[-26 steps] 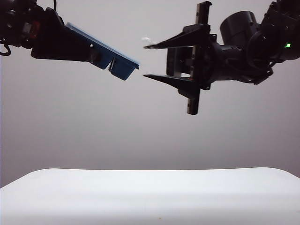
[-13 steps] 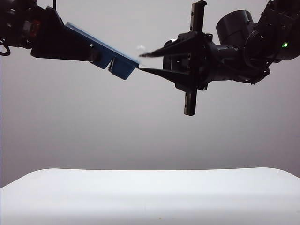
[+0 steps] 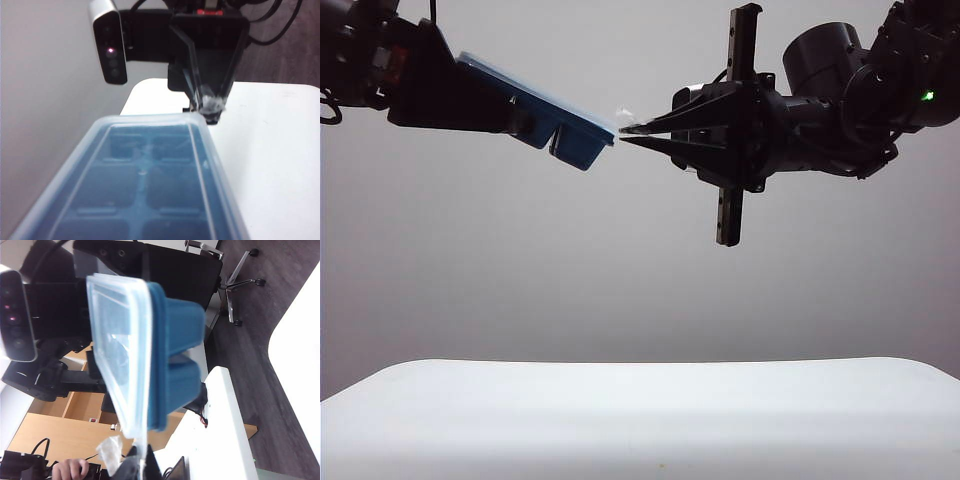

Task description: Pick up the ice cube tray, remove its lid, and then place both the tray and the lid back on the table.

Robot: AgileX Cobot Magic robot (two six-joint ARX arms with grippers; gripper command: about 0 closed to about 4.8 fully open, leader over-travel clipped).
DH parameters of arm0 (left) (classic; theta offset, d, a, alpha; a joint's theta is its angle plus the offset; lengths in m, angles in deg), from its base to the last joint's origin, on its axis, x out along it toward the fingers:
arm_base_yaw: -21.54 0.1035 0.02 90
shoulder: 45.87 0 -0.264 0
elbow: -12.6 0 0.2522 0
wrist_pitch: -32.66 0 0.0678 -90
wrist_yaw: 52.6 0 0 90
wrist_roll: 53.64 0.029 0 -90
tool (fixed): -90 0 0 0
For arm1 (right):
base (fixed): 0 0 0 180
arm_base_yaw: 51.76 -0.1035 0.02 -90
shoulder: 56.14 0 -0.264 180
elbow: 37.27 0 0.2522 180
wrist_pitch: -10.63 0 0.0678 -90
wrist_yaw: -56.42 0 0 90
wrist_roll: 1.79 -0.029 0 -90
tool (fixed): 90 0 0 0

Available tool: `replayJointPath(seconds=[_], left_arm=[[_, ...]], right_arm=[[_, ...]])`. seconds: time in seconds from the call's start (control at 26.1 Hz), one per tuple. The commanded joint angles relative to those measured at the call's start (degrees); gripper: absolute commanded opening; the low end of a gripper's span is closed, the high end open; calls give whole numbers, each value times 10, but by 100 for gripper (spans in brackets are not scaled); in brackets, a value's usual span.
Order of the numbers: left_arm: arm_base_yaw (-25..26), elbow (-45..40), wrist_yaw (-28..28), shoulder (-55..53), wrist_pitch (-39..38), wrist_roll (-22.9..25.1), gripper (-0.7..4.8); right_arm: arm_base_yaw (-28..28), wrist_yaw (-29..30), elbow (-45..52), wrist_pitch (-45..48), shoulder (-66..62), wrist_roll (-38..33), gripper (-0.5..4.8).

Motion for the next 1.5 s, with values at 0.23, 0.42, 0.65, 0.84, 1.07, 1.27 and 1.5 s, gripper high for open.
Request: replayJointPath(seconds=[0.23, 0.42, 0.65, 0.84, 1.07, 1.27, 1.5], left_arm=[[-4, 0, -19, -3, -17, 2, 213], [-4, 0, -17, -3, -18, 3, 213], [-3, 0, 16, -3, -30, 7, 214], [-3, 0, 33, -7, -56, 55, 214], [-3, -3, -1, -53, -9, 92, 249], [-3, -3, -38, -136, 68, 87, 303], [-3, -3, -67, -268, 222, 21, 306]], right_arm=[[2, 3, -58, 17, 4, -9, -5], [27, 5, -84, 17, 4, -11, -5], [85, 13, -92, 17, 4, -11, -5], [153, 18, -91, 16, 4, -5, -5], [231, 11, -45, -38, 3, 69, -5], [266, -12, 38, -71, -7, 147, -5], [271, -47, 108, -74, -45, 194, -5]])
